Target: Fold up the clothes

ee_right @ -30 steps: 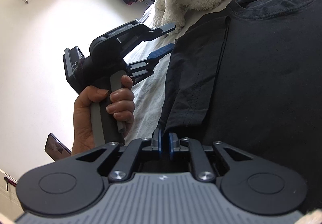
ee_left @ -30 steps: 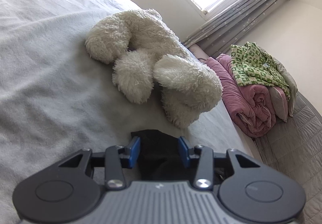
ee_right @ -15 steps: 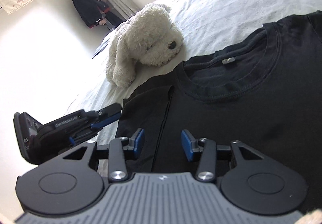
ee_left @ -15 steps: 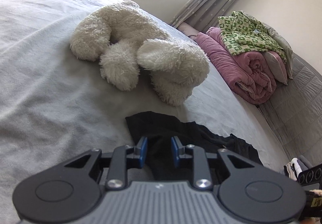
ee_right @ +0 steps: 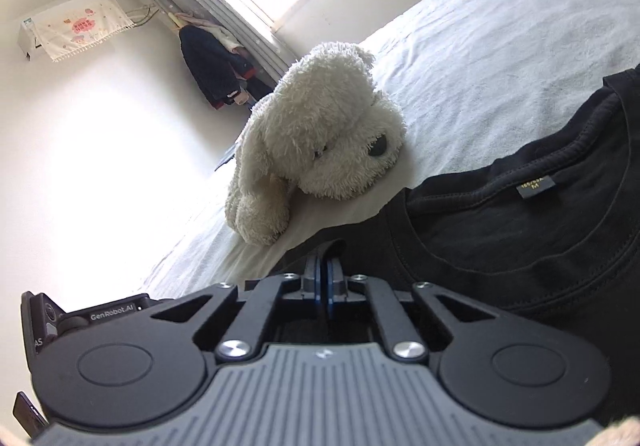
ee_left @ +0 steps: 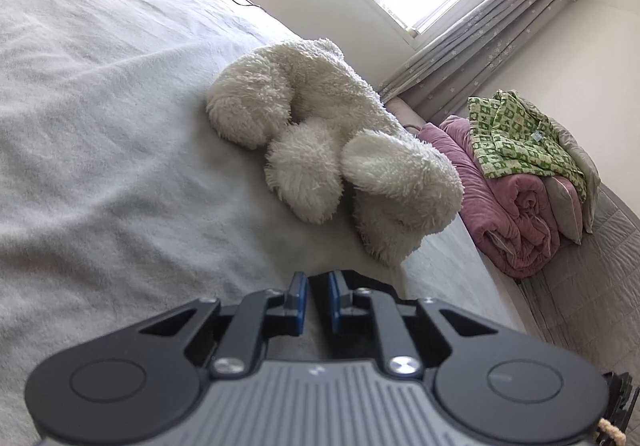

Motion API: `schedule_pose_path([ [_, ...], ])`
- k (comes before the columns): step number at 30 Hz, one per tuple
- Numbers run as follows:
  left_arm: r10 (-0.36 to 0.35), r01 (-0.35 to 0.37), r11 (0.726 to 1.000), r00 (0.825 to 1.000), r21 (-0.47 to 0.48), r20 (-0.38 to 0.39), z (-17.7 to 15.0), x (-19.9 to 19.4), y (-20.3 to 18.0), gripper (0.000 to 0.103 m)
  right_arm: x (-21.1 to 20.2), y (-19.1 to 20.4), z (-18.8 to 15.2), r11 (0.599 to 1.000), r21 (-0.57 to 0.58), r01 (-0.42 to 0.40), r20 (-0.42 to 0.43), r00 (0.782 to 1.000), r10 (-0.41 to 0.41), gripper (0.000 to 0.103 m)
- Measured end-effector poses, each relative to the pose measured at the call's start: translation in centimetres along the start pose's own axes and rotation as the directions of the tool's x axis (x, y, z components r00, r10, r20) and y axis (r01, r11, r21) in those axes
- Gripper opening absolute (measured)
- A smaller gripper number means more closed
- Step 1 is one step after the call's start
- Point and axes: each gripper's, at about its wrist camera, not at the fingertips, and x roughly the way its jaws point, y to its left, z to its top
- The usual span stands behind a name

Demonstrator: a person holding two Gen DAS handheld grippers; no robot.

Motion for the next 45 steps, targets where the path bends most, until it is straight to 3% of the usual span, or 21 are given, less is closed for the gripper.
schedule_pose_path([
  [5,-0.026,0.025,0.998,0.999,0.052,0.019,-0.4,0.3,-1.3,0.009,-1.1,0.4,0.8,1.0,-0.019,0.008,0.054,0.998,-0.007,0.005],
  [10,-0.095,0.094,0.989,0.996,0.113,0.002,-1.4,1.1,-2.9,0.006,0.3,0.0,0.3,0.993,-0.039,0.112,-0.023,0.993,-0.113,0.005],
  [13,-0.073,0.077,0.985,0.997,0.157,-0.03,-2.1,1.9,-3.6,0.006,0.7,-0.3,0.1,0.984,-0.052,0.17,-0.075,0.982,-0.174,0.004],
  [17,-0.065,0.074,0.982,0.996,0.174,-0.053,-2.3,2.0,-4.0,0.006,0.0,0.4,0.1,0.98,-0.1,0.174,-0.083,0.98,-0.182,0.004],
  [20,-0.152,0.166,0.973,0.983,0.162,-0.1,-2.2,1.4,-4.2,0.006,0.1,0.4,0.0,0.983,-0.102,0.153,-0.082,0.983,-0.162,0.004],
  [23,-0.183,0.214,0.958,0.968,0.189,-0.17,-2.4,1.4,-4.7,0.007,0.7,0.0,-0.2,0.991,-0.071,0.115,-0.102,0.987,-0.122,0.005],
  [25,-0.16,0.204,0.952,0.967,0.227,-0.199,-2.7,1.4,-5.2,0.007,1.0,-0.2,-0.4,0.995,-0.055,0.089,-0.113,0.989,-0.095,0.005],
  [28,-0.046,0.122,0.944,0.969,0.307,-0.245,-3.2,1.8,-5.9,0.007,1.2,-0.1,-0.4,0.996,-0.052,0.069,-0.118,0.99,-0.075,0.005],
  [30,0.057,0.044,0.925,0.966,0.377,-0.253,-3.6,2.1,-6.2,0.004,1.3,0.0,-0.3,0.997,-0.049,0.055,-0.121,0.991,-0.061,0.005],
  [37,0.181,-0.022,0.854,0.949,0.52,-0.259,-4.0,1.0,-6.9,0.003,2.4,0.6,-0.5,0.995,-0.084,0.044,-0.125,0.991,-0.054,0.005],
  [41,0.177,-0.026,0.869,0.949,0.494,-0.262,-3.5,0.6,-6.8,0.003,2.0,0.3,-0.1,0.994,-0.083,0.073,-0.137,0.987,-0.084,0.011],
  [45,0.105,0.003,0.926,0.959,0.378,-0.265,-2.6,0.4,-5.7,0.005,0.4,0.6,1.0,0.993,-0.105,0.063,-0.179,0.981,-0.081,0.015],
])
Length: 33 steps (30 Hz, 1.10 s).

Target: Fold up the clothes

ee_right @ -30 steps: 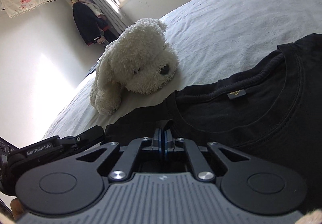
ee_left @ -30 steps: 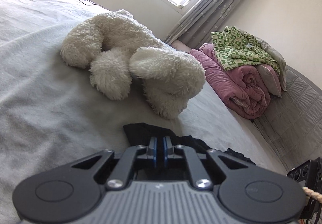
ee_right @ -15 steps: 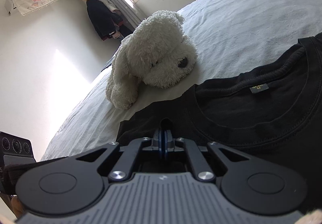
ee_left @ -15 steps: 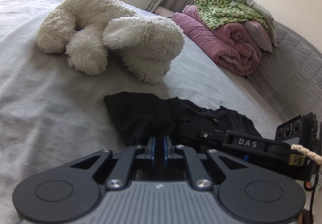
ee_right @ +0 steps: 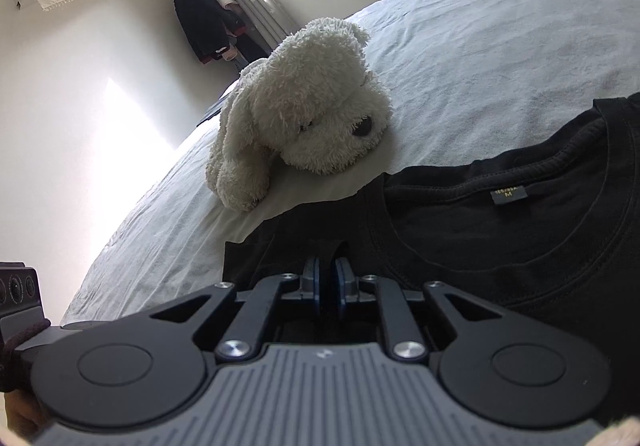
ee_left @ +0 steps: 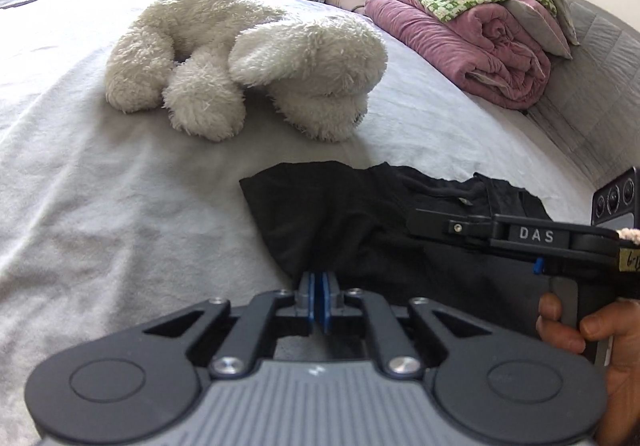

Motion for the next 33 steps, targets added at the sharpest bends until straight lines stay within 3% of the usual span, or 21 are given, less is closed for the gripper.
schedule_pose_path([
  [3,-0.029,0.03,0.997,0.999,-0.078,0.014,0.1,0.1,0.8,0.005,-1.1,1.0,0.3,0.999,0.008,-0.051,-0.033,0.998,0.051,0.016],
  [5,-0.034,0.036,0.994,0.999,-0.1,0.018,0.1,0.1,1.0,0.005,-1.3,3.0,0.1,0.997,-0.055,-0.062,-0.086,0.995,0.057,0.018],
  [8,-0.038,0.039,0.994,0.999,-0.103,0.012,0.1,0.3,0.9,0.006,-1.7,5.8,-1.4,0.985,-0.163,-0.065,-0.146,0.988,0.041,0.049],
  [14,-0.073,0.076,0.985,0.997,-0.152,0.022,0.1,0.9,1.7,0.007,-2.9,8.8,-5.7,0.974,-0.223,-0.041,-0.184,0.983,0.0,0.05],
  [23,-0.101,0.103,0.981,0.995,-0.163,0.02,0.1,0.5,2.4,0.007,-4.4,10.6,-8.2,0.966,-0.256,-0.021,-0.163,0.986,-0.022,0.044],
  [28,-0.115,0.113,0.982,0.993,-0.15,-0.001,0.0,0.7,2.3,0.007,-2.6,11.3,-8.7,0.958,-0.278,0.066,-0.123,0.987,-0.103,0.041],
  [31,-0.112,0.111,0.982,0.994,-0.152,0.002,0.0,0.7,2.4,0.007,-1.5,11.5,-9.4,0.948,-0.305,0.089,-0.119,0.984,-0.131,0.015],
  [33,-0.105,0.105,0.983,0.994,-0.153,0.006,0.0,0.7,2.3,0.007,-1.4,11.7,-9.7,0.945,-0.312,0.094,-0.103,0.986,-0.132,0.008],
])
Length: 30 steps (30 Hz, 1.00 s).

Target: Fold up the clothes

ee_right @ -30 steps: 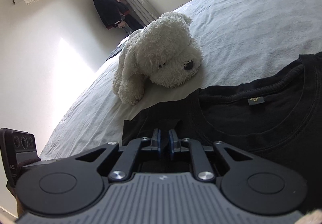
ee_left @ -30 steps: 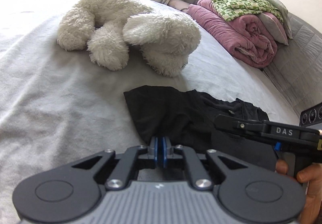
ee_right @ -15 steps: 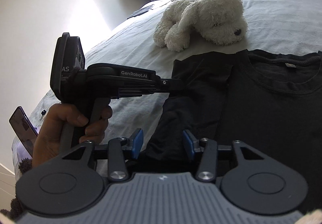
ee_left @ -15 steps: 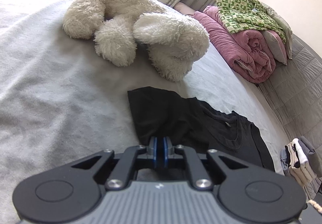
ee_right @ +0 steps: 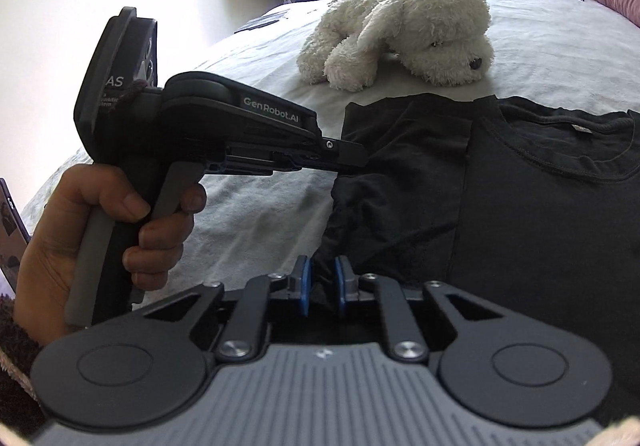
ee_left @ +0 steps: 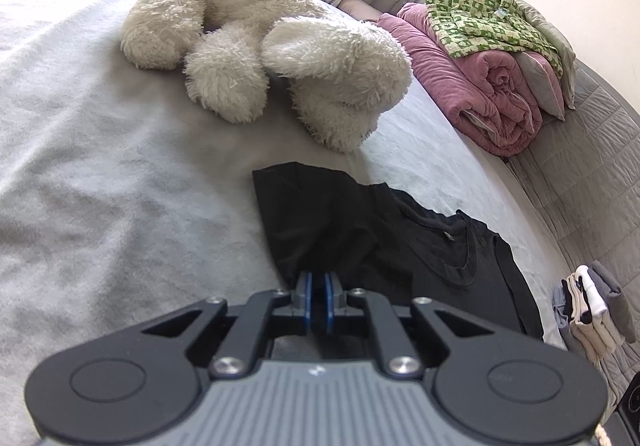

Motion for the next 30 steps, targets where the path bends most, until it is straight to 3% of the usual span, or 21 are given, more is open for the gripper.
schedule_pose_path([
  [7,-0.004,0.005,1.0,0.998,-0.01,0.061,0.5,-1.5,0.1,0.007,-0.1,0.6,0.6,0.998,0.011,-0.061,0.026,0.998,0.061,0.008],
  [13,-0.141,0.14,0.99,0.987,0.01,0.076,0.5,-2.3,-0.2,0.007,0.6,1.0,-0.2,0.992,0.009,-0.124,0.032,0.992,0.124,0.018],
  [16,-0.172,0.17,0.985,0.983,0.04,0.058,0.3,-2.0,-0.9,0.007,0.0,0.5,0.0,0.977,0.039,-0.212,0.048,0.977,0.21,0.039],
  [19,-0.177,0.175,0.982,0.984,0.071,0.033,0.0,-1.5,-1.5,0.007,-0.8,-0.4,0.2,0.959,0.092,-0.267,0.076,0.962,0.261,0.04],
  [27,-0.164,0.166,0.976,0.986,0.139,-0.026,-0.7,-0.3,-2.7,0.007,-3.2,-5.9,1.2,0.949,0.258,-0.183,0.21,0.969,0.13,0.04],
  [30,-0.175,0.178,0.975,0.984,0.132,-0.034,-1.1,-0.4,-3.0,0.007,-3.0,-8.0,0.9,0.939,0.308,-0.15,0.218,0.972,0.084,0.04],
])
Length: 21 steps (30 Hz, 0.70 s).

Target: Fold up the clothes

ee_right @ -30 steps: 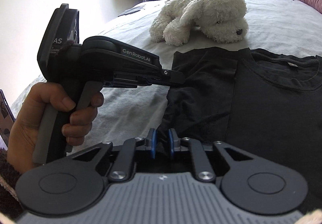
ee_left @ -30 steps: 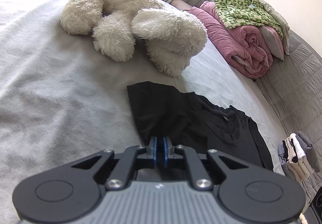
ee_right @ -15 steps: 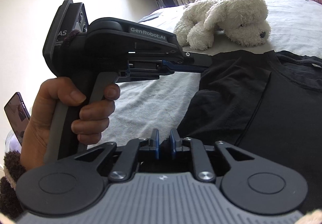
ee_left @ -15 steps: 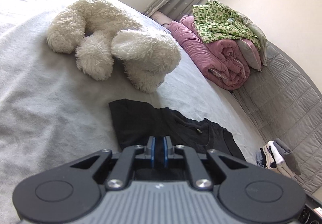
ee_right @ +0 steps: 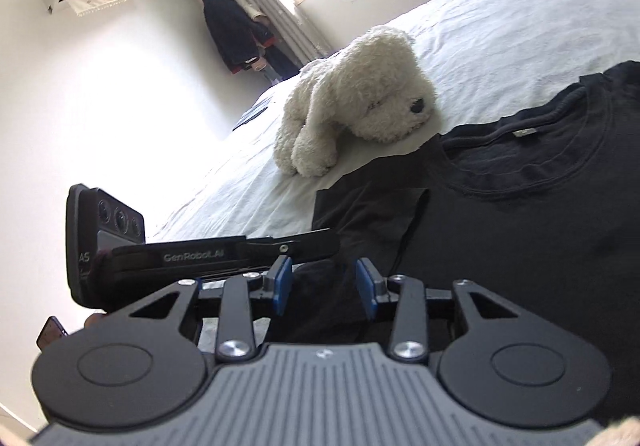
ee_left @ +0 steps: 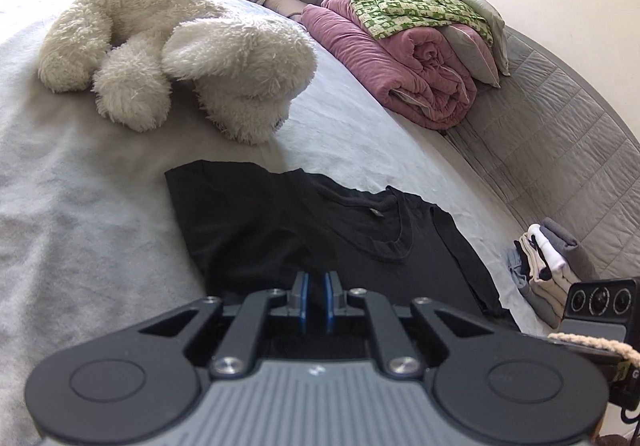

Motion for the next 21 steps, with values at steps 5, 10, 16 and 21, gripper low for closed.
schedule_pose_path([
  [5,0.1,-0.094,0.993,0.991,0.077,-0.086,-2.1,-0.1,-1.4,0.007,0.8,-1.7,-0.4,0.996,-0.009,0.085,0.005,0.996,-0.085,0.04],
  [10,0.142,-0.142,0.99,0.988,0.002,-0.064,-3.9,-3.2,0.1,0.003,1.1,-1.8,-0.6,0.996,-0.024,0.089,0.007,0.996,-0.089,0.04],
  [16,0.209,-0.209,0.977,0.978,0.049,0.005,-5.4,-5.5,-2.2,0.006,0.8,-1.0,-0.6,0.996,-0.058,0.063,0.014,0.998,-0.063,0.041],
  [21,0.219,-0.216,0.975,0.974,0.057,-0.053,-7.0,-4.8,-3.2,0.006,1.9,0.8,-1.5,0.985,-0.154,0.076,-0.008,0.997,-0.078,0.042],
])
